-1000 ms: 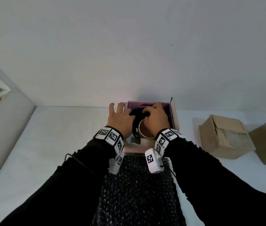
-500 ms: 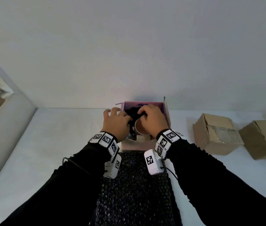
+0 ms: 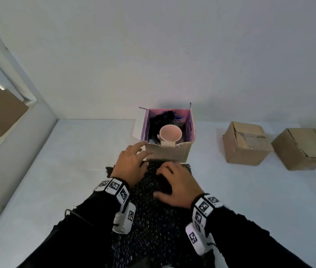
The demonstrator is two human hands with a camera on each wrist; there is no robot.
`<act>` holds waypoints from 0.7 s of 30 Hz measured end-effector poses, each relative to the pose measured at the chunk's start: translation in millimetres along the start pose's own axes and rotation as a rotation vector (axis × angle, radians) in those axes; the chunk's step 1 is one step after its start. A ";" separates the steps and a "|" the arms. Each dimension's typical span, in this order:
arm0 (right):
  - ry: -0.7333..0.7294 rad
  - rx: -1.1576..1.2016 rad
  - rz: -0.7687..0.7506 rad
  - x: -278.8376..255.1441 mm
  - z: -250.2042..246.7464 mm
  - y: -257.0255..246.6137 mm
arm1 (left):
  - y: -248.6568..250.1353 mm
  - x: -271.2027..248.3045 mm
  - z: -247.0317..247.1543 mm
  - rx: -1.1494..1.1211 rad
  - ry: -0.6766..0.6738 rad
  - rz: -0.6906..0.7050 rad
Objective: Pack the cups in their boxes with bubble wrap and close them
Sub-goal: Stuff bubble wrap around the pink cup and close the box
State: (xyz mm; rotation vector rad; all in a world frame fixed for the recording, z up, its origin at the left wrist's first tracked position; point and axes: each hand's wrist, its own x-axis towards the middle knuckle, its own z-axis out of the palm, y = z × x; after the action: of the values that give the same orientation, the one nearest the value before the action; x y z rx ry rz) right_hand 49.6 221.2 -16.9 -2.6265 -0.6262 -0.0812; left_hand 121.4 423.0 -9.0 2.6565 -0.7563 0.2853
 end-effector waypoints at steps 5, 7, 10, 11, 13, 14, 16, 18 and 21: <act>-0.373 -0.153 0.134 -40.4 32.0 7.4 | 5.3 -37.7 11.0 -0.034 -0.145 -0.053; -0.274 -0.140 0.116 -45.4 35.2 8.4 | 6.9 -47.5 10.2 -0.013 -0.210 -0.068; -0.116 -0.073 0.133 -46.9 34.0 9.0 | 11.8 -59.5 4.0 -0.038 -0.338 -0.120; -0.062 -0.024 0.154 -46.5 30.7 8.2 | 15.6 -62.0 1.1 -0.032 -0.373 -0.141; 0.068 0.116 0.205 -43.4 21.9 6.4 | 23.5 -63.9 -1.8 0.018 -0.444 -0.161; 0.135 0.194 0.229 -41.3 16.3 5.0 | 27.6 -62.9 -1.9 0.070 -0.462 -0.163; 0.259 0.318 0.265 -37.2 3.4 0.8 | 32.9 -58.9 -1.5 0.152 -0.434 -0.186; 0.397 0.392 0.269 -33.1 -8.9 -2.4 | 33.7 -53.5 -1.9 0.047 -0.330 -0.276; 0.558 0.393 0.236 -27.2 -26.7 -5.2 | 41.7 -44.6 -11.5 -0.279 -0.154 -0.312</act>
State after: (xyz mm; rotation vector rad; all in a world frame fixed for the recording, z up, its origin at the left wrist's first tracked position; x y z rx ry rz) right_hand 24.1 202.6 5.1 -2.1342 -0.1188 -0.5380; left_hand 60.5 415.5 0.6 2.4970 -0.3806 -0.1017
